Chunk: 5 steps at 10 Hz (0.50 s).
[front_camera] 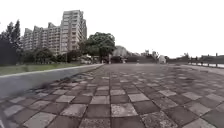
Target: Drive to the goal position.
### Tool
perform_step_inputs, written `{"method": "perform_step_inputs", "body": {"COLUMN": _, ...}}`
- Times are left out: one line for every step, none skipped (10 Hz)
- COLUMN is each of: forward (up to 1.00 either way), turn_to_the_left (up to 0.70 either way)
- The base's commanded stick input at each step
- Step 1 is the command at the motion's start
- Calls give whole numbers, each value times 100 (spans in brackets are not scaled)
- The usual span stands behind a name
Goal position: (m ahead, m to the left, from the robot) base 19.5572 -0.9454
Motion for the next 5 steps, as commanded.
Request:
{"method": "perform_step_inputs", "body": {"forward": 100, "turn_to_the_left": 0}}
{"method": "perform_step_inputs", "body": {"forward": 100, "turn_to_the_left": 0}}
{"method": "perform_step_inputs", "body": {"forward": 100, "turn_to_the_left": 0}}
{"method": "perform_step_inputs", "body": {"forward": 100, "turn_to_the_left": 0}}
{"method": "perform_step_inputs", "body": {"forward": 100, "turn_to_the_left": 0}}
